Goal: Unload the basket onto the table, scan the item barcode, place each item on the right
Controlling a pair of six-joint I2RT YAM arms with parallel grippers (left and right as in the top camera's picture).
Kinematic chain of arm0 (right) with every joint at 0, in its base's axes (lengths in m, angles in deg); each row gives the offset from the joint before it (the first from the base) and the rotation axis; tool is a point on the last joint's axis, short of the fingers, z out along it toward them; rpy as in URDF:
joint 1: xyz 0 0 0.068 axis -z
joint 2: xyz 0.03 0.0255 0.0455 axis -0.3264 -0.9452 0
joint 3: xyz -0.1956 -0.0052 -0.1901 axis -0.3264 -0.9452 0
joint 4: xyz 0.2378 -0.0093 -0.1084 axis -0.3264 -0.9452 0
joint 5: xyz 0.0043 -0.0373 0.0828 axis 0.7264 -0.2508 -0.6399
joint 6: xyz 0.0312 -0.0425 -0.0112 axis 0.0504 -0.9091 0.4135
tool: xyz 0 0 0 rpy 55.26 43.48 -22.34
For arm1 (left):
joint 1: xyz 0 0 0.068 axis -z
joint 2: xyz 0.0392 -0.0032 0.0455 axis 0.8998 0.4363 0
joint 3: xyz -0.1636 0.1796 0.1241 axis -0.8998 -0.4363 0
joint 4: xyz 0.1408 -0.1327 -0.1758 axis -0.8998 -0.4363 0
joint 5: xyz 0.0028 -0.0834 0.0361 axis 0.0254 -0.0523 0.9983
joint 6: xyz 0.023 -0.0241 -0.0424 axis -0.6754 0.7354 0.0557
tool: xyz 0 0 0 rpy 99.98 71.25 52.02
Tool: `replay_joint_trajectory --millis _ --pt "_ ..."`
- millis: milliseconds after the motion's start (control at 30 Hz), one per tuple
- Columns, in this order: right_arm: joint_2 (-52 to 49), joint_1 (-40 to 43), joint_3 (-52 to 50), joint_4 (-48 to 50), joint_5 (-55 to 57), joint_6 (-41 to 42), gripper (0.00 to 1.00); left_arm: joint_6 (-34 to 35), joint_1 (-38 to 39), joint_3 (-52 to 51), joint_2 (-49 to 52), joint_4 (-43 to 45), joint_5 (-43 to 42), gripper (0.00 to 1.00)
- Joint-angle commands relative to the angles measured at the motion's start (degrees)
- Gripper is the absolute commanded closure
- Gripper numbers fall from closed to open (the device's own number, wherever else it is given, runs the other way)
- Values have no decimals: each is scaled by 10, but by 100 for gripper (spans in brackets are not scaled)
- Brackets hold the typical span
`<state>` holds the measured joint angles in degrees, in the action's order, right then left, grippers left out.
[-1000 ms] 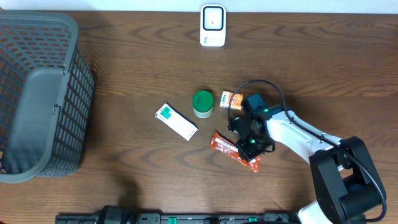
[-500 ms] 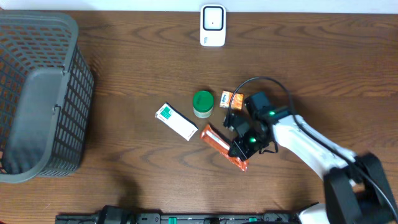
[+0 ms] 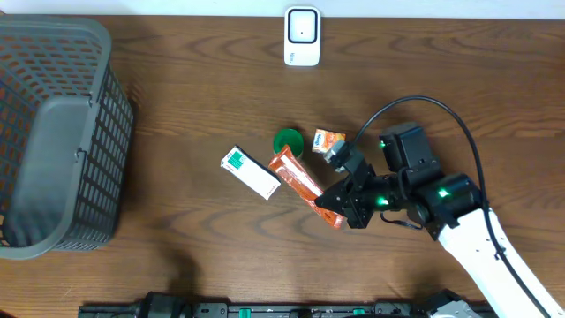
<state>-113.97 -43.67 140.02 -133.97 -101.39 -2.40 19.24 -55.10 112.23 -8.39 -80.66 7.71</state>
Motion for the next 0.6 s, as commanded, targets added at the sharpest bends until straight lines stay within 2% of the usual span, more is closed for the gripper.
replay_joint_trajectory --millis 0,133,300,433,567 --pt "4 -5 7 36 -57 39 99 7 -2 -14 1 9 3 7" --pt "-3 -5 7 138 -31 69 99 7 -2 -23 1 14 3 8" --pt "-40 -4 9 254 94 87 99 7 -2 -28 1 18 3 7" --pt "-141 1 81 249 210 49 99 7 -2 -28 1 18 3 8" --pt "-257 1 206 209 320 12 99 7 -2 -33 1 19 3 8"
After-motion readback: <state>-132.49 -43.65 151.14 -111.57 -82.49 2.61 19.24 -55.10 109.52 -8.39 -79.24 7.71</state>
